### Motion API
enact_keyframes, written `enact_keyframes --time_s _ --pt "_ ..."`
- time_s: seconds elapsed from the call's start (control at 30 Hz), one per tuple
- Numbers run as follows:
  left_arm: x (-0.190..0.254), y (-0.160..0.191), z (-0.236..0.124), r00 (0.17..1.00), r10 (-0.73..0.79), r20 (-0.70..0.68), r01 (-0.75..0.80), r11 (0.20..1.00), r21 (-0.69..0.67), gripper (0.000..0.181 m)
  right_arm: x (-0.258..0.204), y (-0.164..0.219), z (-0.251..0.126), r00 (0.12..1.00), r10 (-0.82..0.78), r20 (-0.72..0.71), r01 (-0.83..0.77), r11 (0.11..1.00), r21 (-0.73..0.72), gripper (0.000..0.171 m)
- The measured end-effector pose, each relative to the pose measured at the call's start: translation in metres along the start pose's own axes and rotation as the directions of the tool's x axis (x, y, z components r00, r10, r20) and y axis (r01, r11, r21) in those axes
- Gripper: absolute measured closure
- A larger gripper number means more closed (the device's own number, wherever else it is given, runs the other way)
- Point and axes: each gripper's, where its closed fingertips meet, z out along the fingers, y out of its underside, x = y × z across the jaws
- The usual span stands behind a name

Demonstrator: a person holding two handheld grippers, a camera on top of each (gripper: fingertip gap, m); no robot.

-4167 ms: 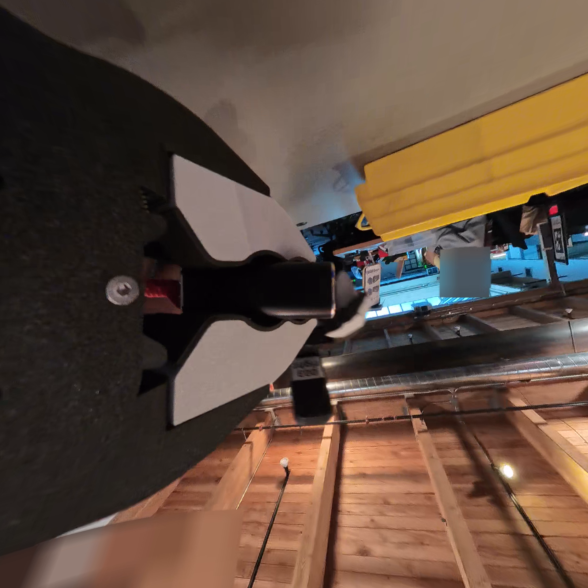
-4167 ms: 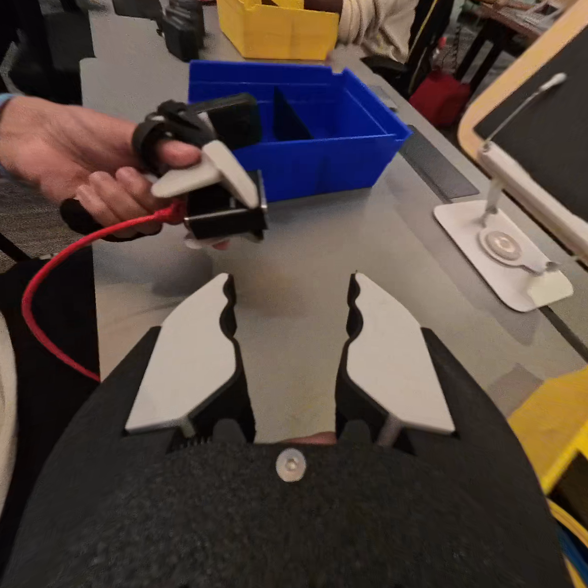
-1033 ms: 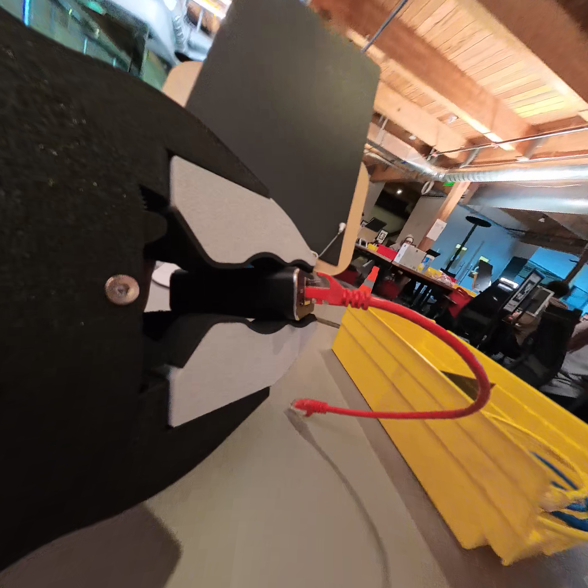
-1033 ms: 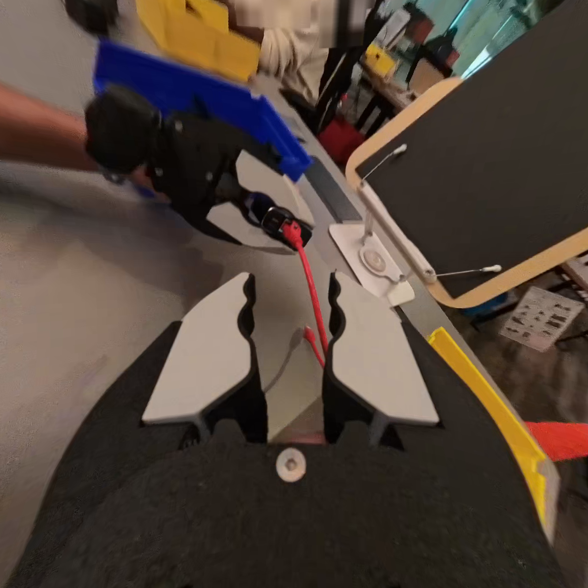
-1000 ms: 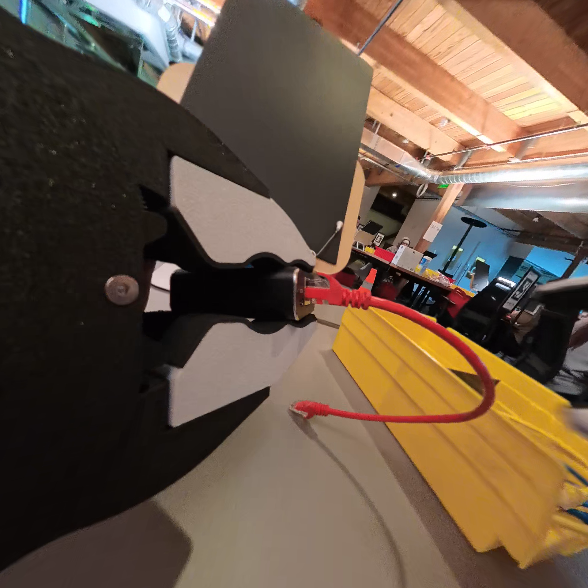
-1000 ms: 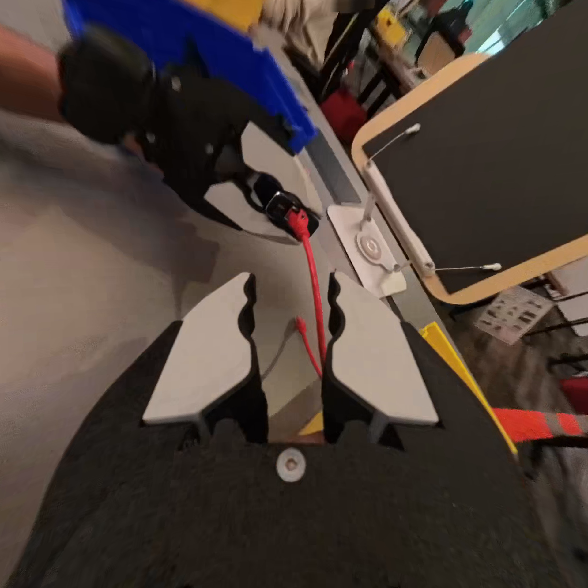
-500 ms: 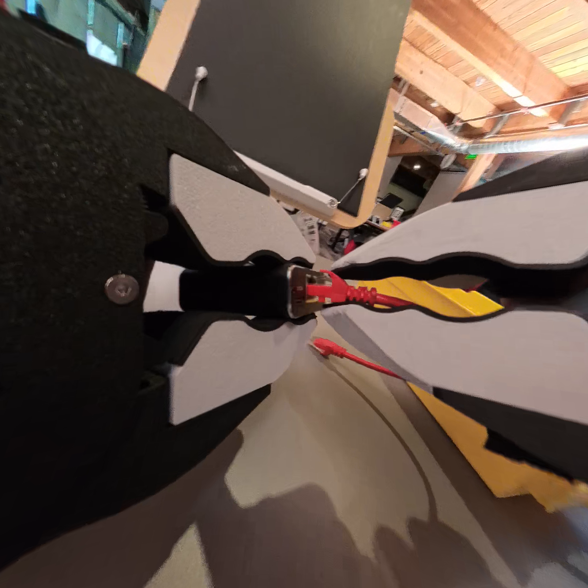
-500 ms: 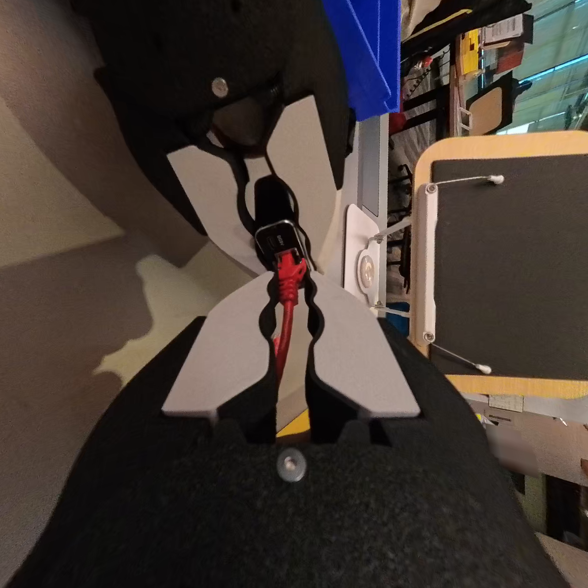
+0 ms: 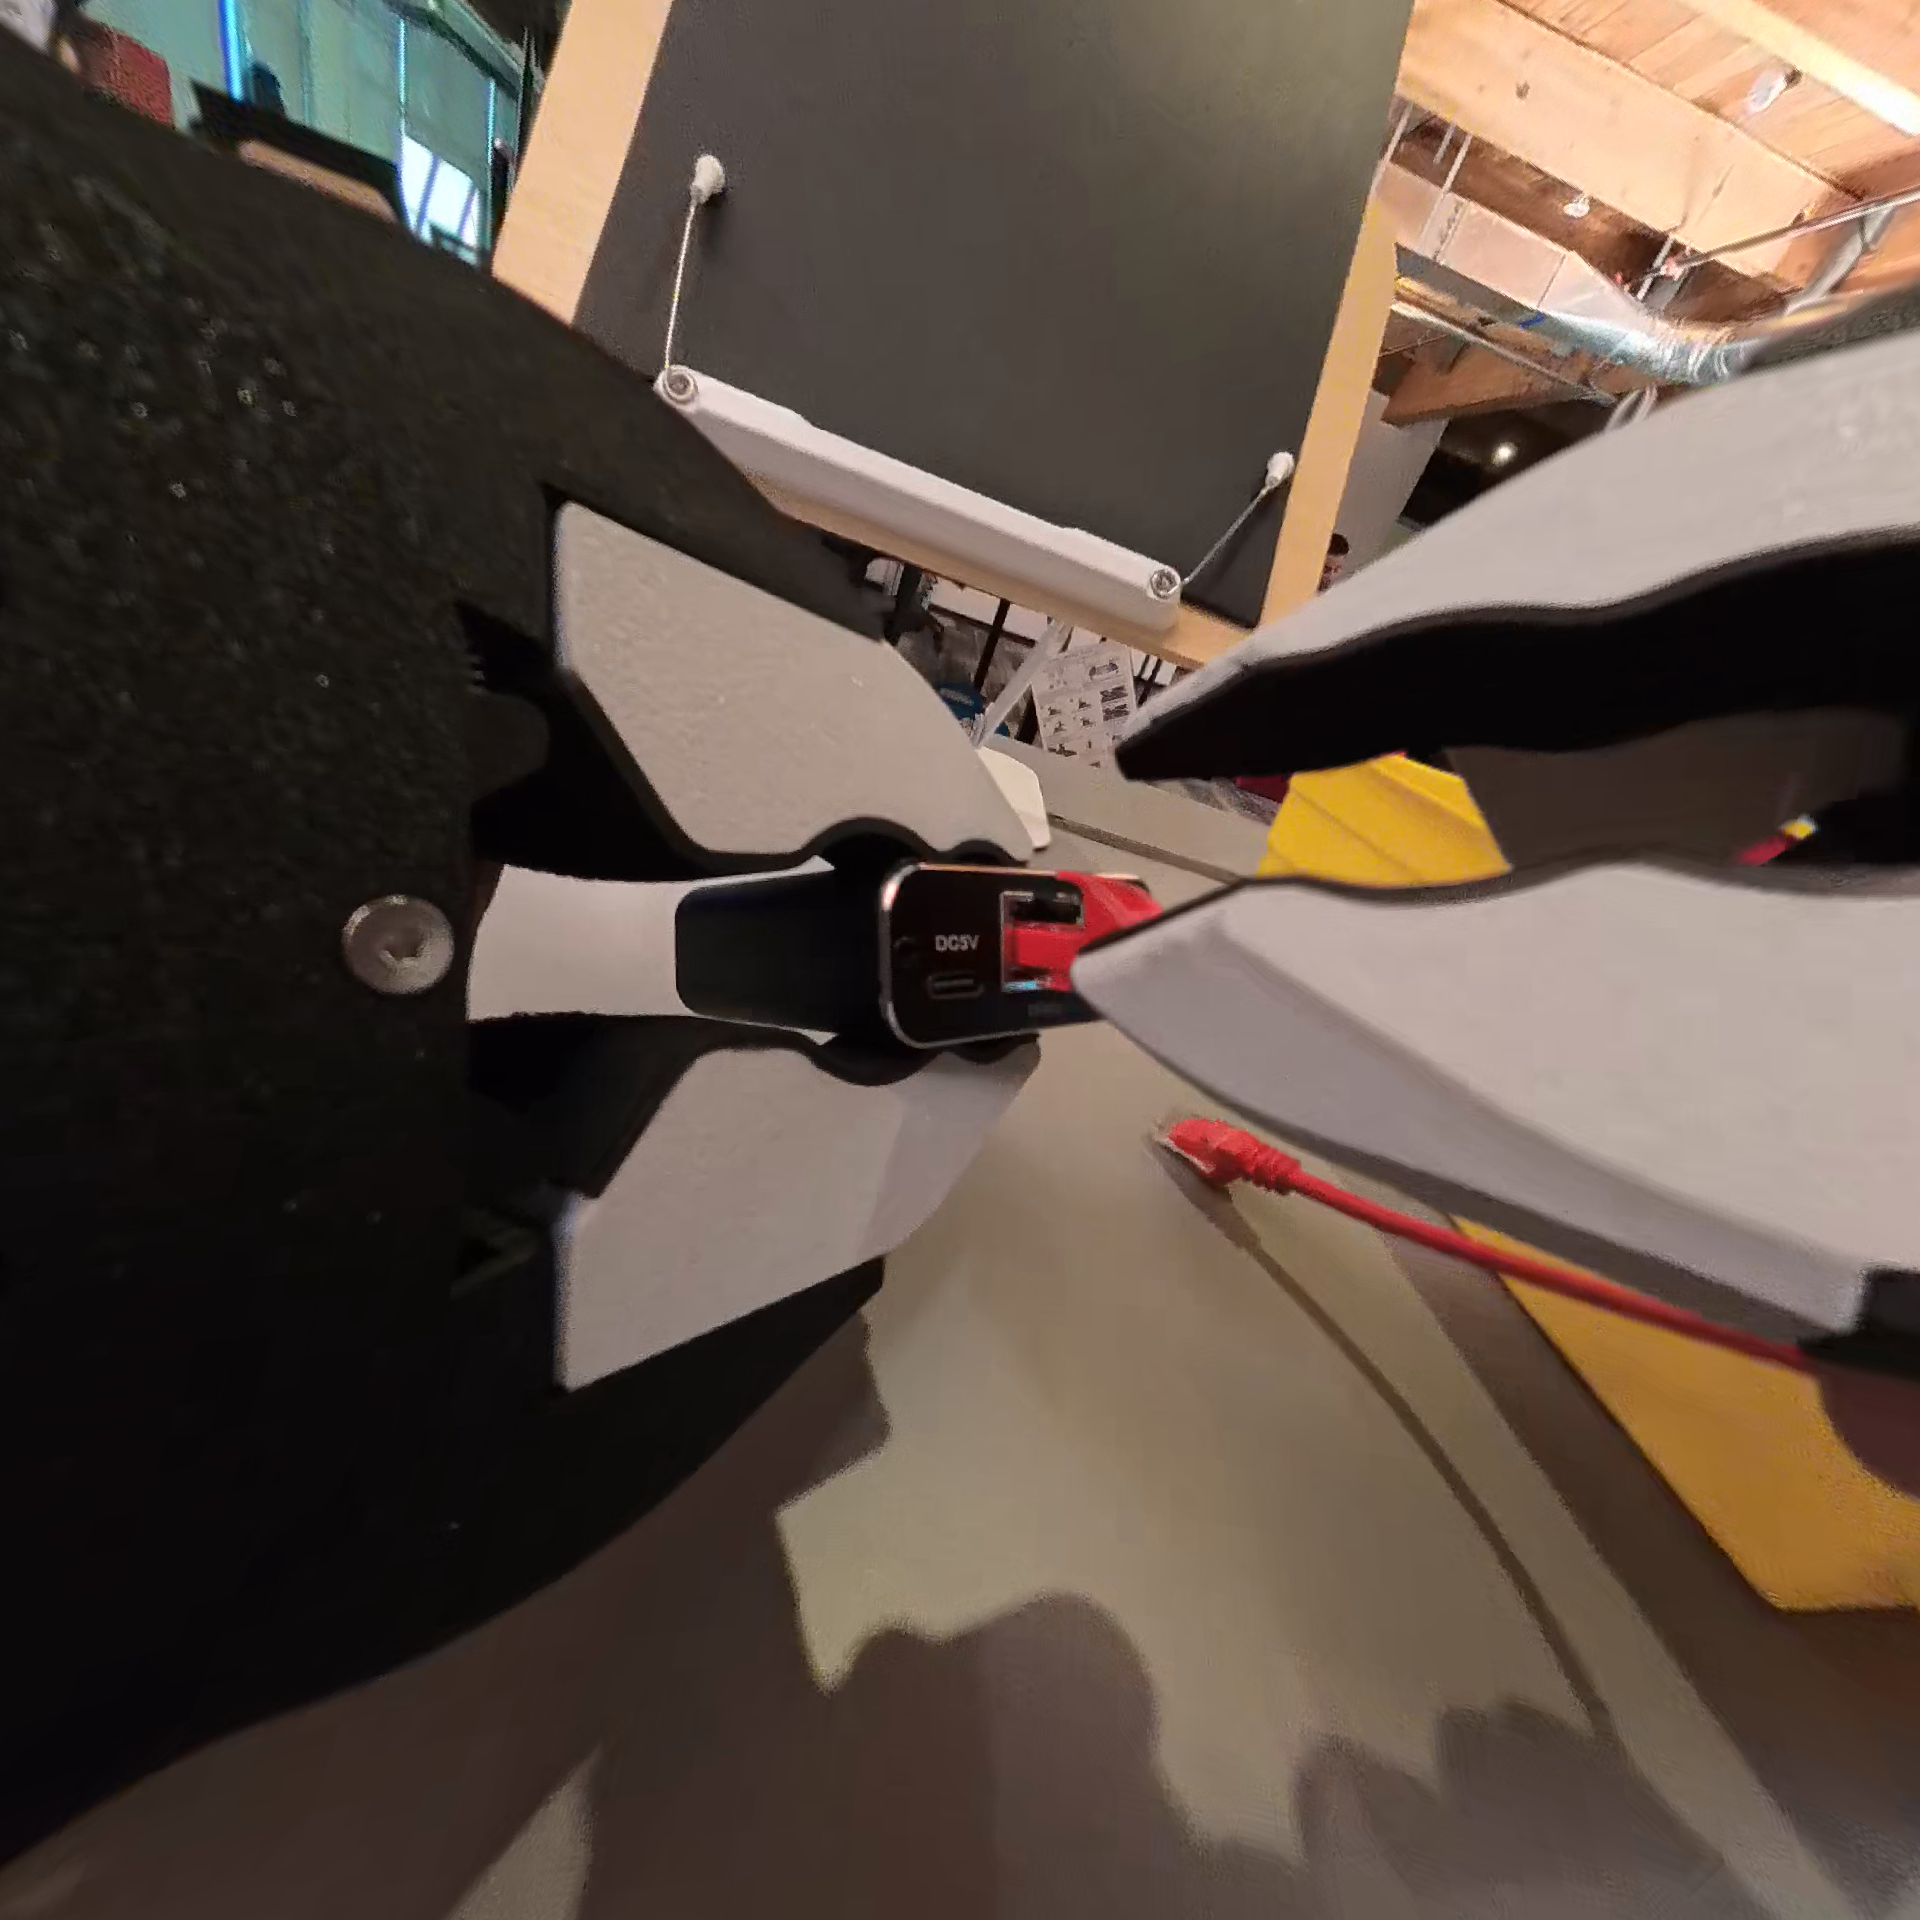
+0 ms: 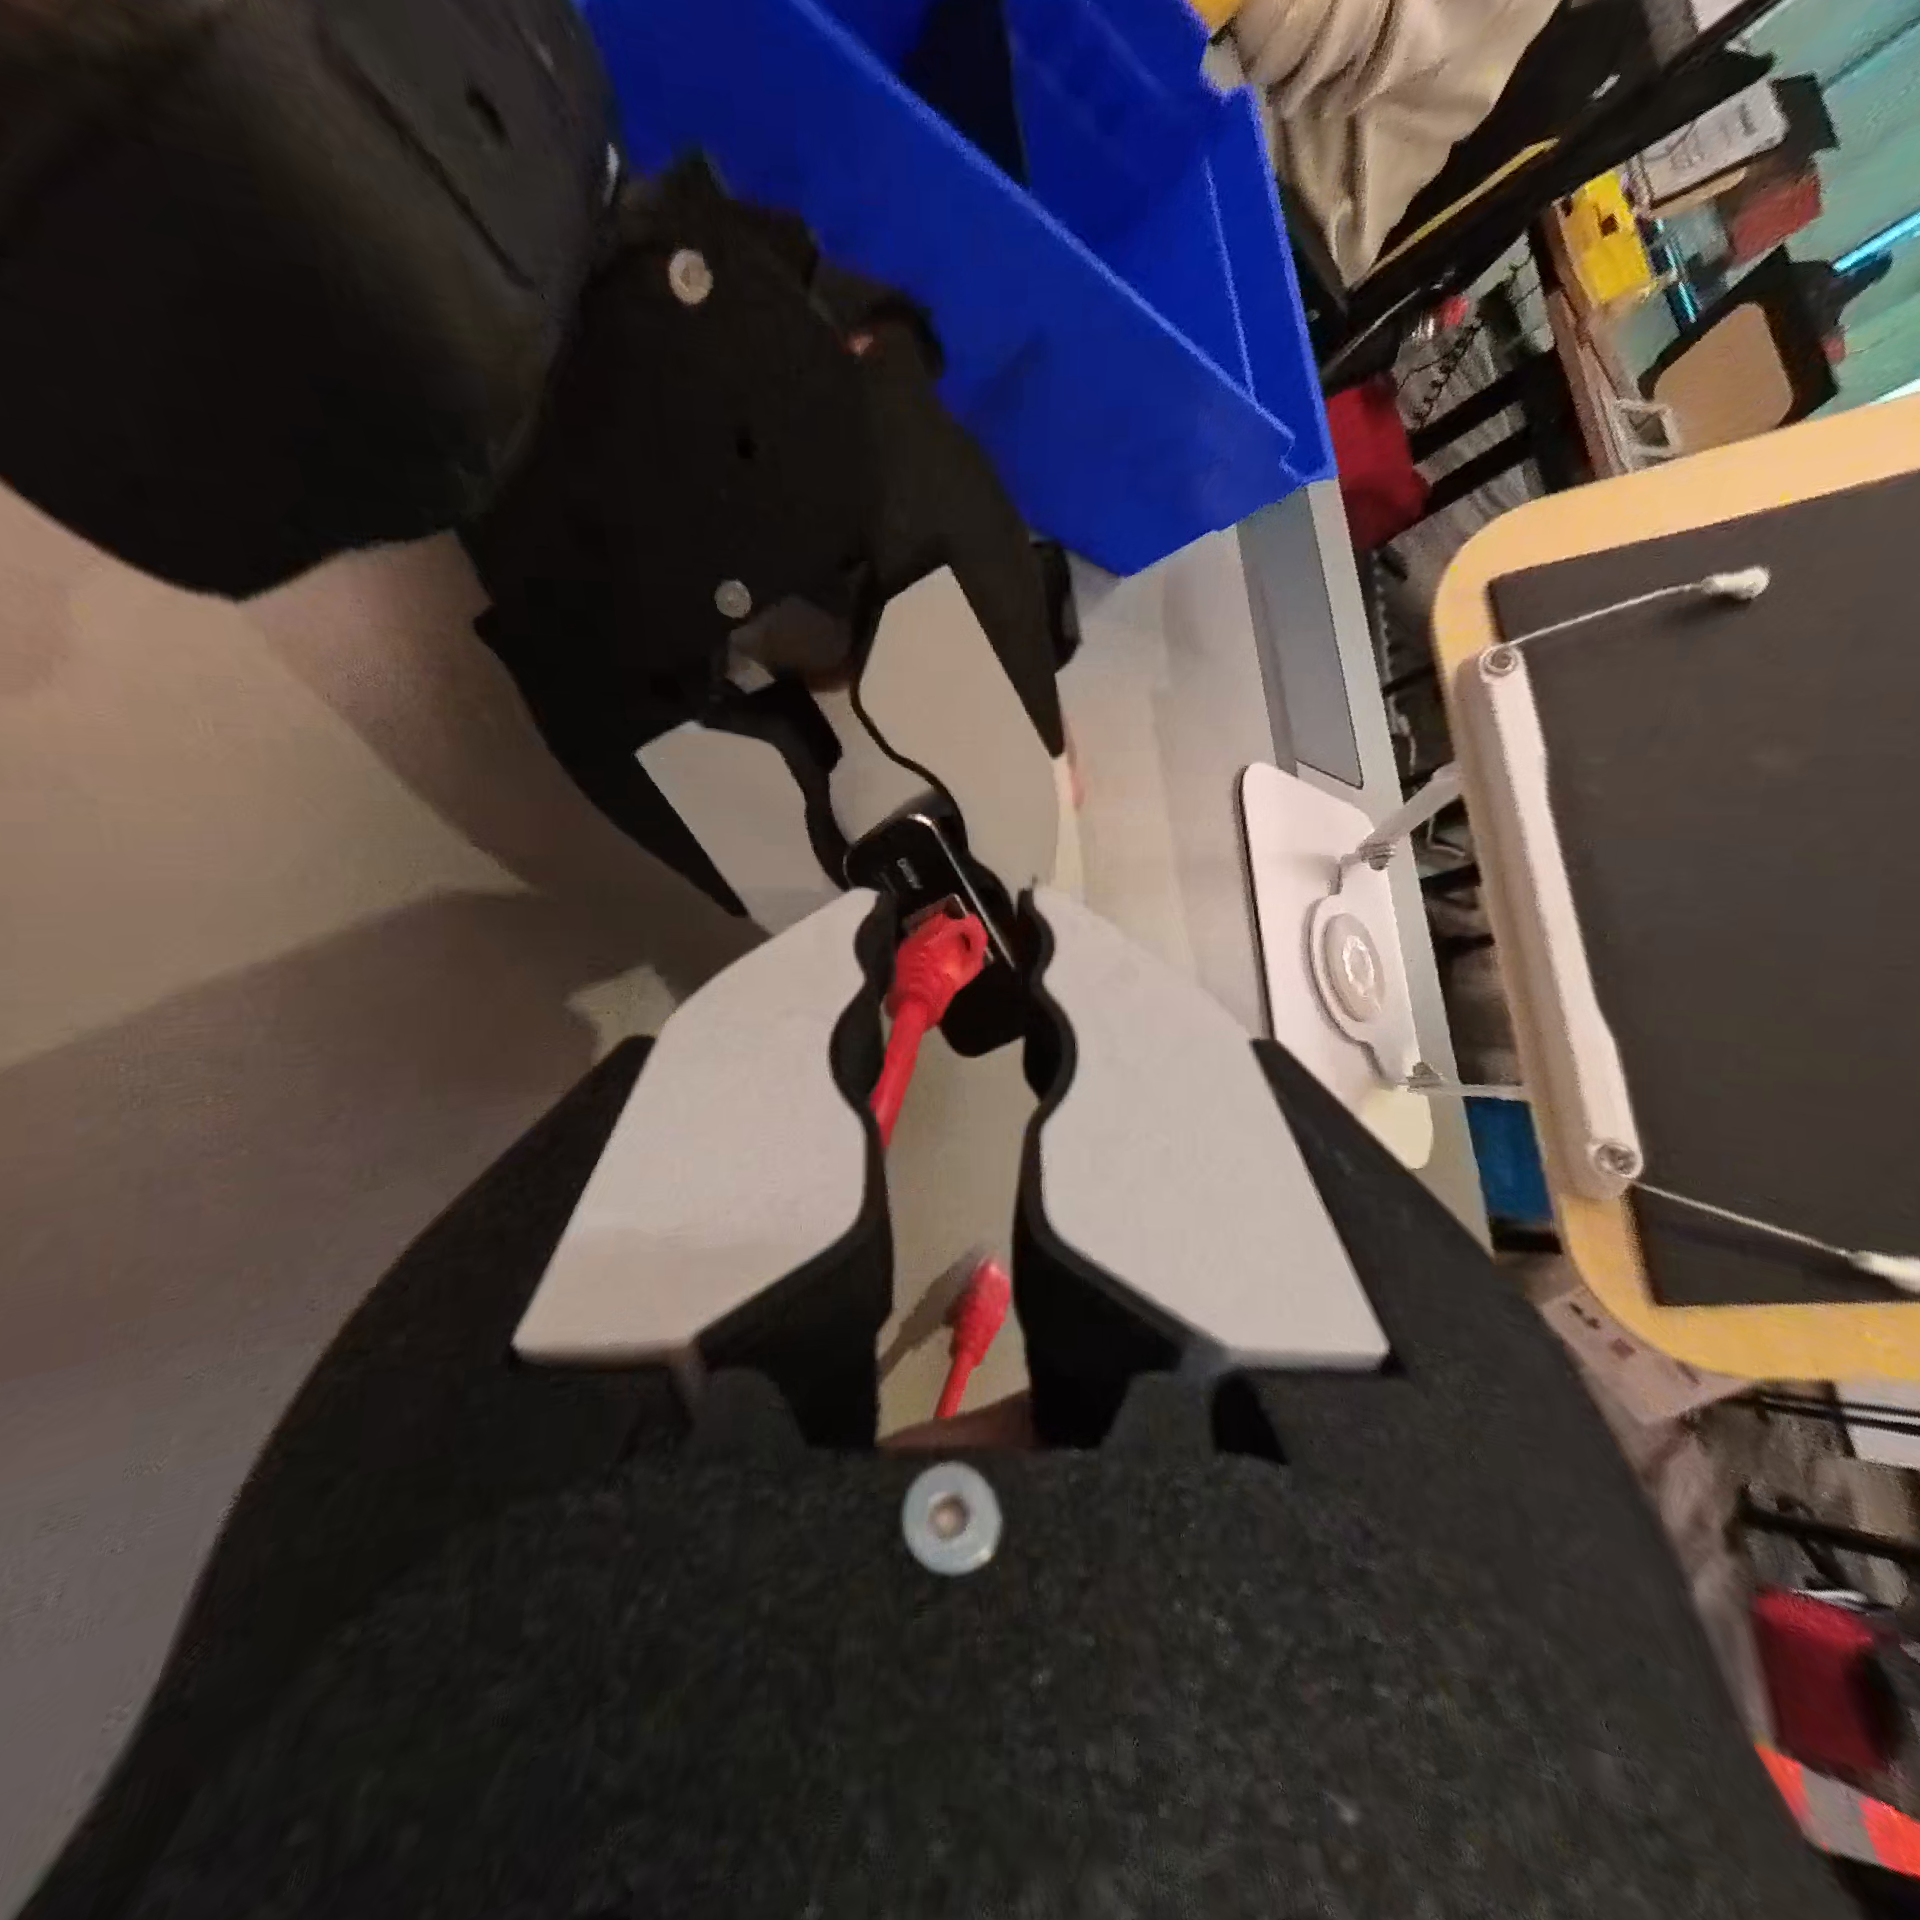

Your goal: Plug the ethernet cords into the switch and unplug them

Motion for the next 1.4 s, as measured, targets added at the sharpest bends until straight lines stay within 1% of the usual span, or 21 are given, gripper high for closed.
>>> enact_keyframes --time_s 0.03,0.1,0.23,0.47,0.57,0.7,0.77,0.93,0.97,1.0,1.03,1.07,1.1,1.17,1.23,1.27,1.33,1.4 --pt "0.001 0.000 0.000 1.000 0.016 0.000 -0.016 1.000 -0.006 0.154 -0.001 0.004 0.001 0.999 -0.054 -0.001 0.054 0.998 -0.035 0.147" --pt "0.002 0.000 0.001 1.000 0.026 -0.002 -0.026 1.000 -0.015 0.155 -0.004 0.008 0.005 0.987 -0.162 -0.004 0.161 0.983 -0.085 0.147" --pt "-0.001 0.001 0.000 1.000 0.015 0.003 -0.015 1.000 -0.022 0.154 -0.004 0.013 0.010 0.961 -0.278 -0.016 0.273 0.952 -0.136 0.152" --pt "0.000 0.002 0.000 1.000 0.015 -0.008 -0.015 1.000 -0.024 0.155 -0.002 0.018 0.012 0.962 -0.274 -0.009 0.269 0.951 -0.152 0.153" --pt "0.003 0.002 0.000 1.000 0.012 -0.019 -0.012 0.999 -0.029 0.156 -0.001 0.023 0.014 0.960 -0.279 0.001 0.275 0.946 -0.173 0.157" --pt "0.008 0.005 0.001 0.999 0.026 -0.034 -0.028 0.998 -0.049 0.155 -0.005 0.034 0.019 0.978 -0.204 0.041 0.208 0.950 -0.234 0.160" --pt "0.009 0.007 0.001 0.999 0.008 -0.041 -0.010 0.998 -0.061 0.155 -0.006 0.035 0.021 0.979 -0.203 0.032 0.205 0.950 -0.235 0.160" --pt "0.009 0.003 0.001 0.998 -0.036 -0.050 0.035 0.999 -0.035 0.154 -0.008 0.032 0.016 0.991 -0.128 0.034 0.132 0.968 -0.212 0.161" --pt "0.008 0.007 0.002 0.998 -0.049 -0.041 0.046 0.997 -0.062 0.155 -0.007 0.032 0.013 0.990 -0.136 0.031 0.139 0.967 -0.214 0.161" --pt "0.000 0.024 0.004 0.999 -0.041 -0.006 0.040 0.988 -0.151 0.155 -0.005 0.033 0.006 0.989 -0.145 0.030 0.148 0.964 -0.219 0.160" --pt "-0.010 0.045 0.003 0.998 -0.049 0.026 0.054 0.973 -0.224 0.155 -0.004 0.032 -0.003 0.994 -0.111 0.016 0.112 0.975 -0.190 0.159" --pt "-0.023 0.053 0.001 0.993 -0.097 0.062 0.108 0.971 -0.213 0.155 0.000 0.031 -0.013 0.998 -0.067 -0.002 0.066 0.986 -0.153 0.160" --pt "-0.035 0.047 -0.001 0.986 -0.138 0.094 0.153 0.974 -0.166 0.155 0.003 0.033 -0.022 0.999 -0.045 -0.014 0.043 0.987 -0.152 0.160" --pt "-0.040 0.025 -0.002 0.981 -0.139 0.133 0.155 0.980 -0.123 0.155 0.008 0.037 -0.034 0.999 0.000 -0.045 -0.007 0.986 -0.165 0.160" --pt "-0.032 0.017 0.001 0.979 -0.157 0.132 0.174 0.976 -0.130 0.154 0.003 0.023 -0.041 0.996 0.074 -0.043 -0.078 0.992 -0.101 0.160" --pt "-0.032 0.018 0.002 0.976 -0.167 0.142 0.186 0.973 -0.136 0.154 0.001 0.014 -0.045 0.996 0.074 -0.057 -0.078 0.994 -0.079 0.160" --pt "-0.037 0.030 0.001 0.961 -0.226 0.162 0.250 0.956 -0.150 0.155 -0.007 -0.006 -0.057 0.993 0.090 -0.070 -0.092 0.995 -0.027 0.160" --pt "-0.042 0.040 -0.001 0.932 -0.325 0.163 0.348 0.927 -0.142 0.155 -0.015 -0.026 -0.070 0.983 0.167 -0.074 -0.162 0.984 0.069 0.160"
